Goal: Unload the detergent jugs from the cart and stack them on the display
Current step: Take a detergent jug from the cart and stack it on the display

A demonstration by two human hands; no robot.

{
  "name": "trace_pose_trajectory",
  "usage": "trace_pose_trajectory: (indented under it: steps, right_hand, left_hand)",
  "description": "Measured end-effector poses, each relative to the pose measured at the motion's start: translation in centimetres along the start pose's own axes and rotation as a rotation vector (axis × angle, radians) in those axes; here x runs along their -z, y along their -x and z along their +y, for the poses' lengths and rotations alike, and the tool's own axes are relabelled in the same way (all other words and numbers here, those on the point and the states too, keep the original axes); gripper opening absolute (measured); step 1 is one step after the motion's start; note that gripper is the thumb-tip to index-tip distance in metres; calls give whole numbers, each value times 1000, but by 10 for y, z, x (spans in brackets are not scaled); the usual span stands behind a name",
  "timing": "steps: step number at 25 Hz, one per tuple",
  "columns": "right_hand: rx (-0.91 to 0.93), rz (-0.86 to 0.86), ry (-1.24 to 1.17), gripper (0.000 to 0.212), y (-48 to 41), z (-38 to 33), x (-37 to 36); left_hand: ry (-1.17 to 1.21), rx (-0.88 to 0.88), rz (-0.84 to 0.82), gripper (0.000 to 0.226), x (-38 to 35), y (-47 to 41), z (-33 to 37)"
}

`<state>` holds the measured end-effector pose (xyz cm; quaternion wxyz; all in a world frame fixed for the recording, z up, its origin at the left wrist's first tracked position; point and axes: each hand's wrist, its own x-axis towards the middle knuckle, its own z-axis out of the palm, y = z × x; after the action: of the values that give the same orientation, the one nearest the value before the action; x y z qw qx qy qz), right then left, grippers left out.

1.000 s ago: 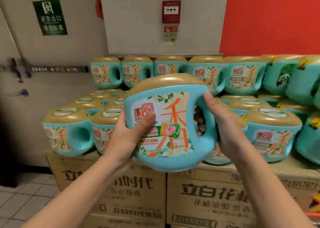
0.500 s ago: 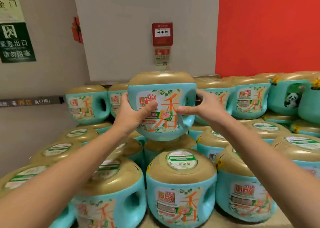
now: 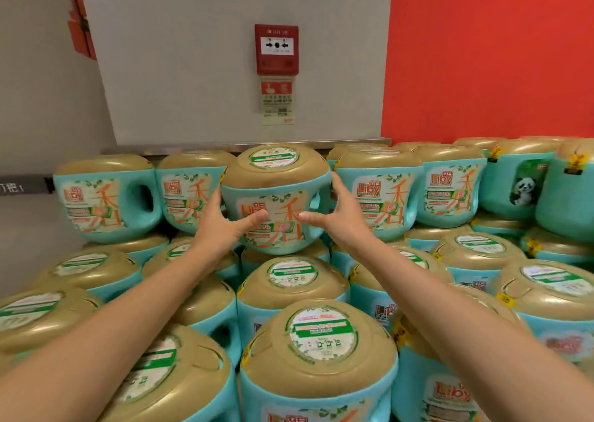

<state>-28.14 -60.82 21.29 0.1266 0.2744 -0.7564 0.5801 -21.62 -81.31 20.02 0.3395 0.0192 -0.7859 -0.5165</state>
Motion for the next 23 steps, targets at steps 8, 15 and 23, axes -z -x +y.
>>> trace_pose_trajectory:
  steps: [8,15,23]
  right_hand:
    - [-4,94,138,79,-14,8,-12]
    - [53,171,425,54,-13,-3,17]
    - [-83,444,497,94,-3,40,89]
  left_hand:
    - [97,58,28,90,-10,-13,-2]
    - [118,51,50,99,-23,-14,-7]
    - [61,81,12,129,-21,-12,-24]
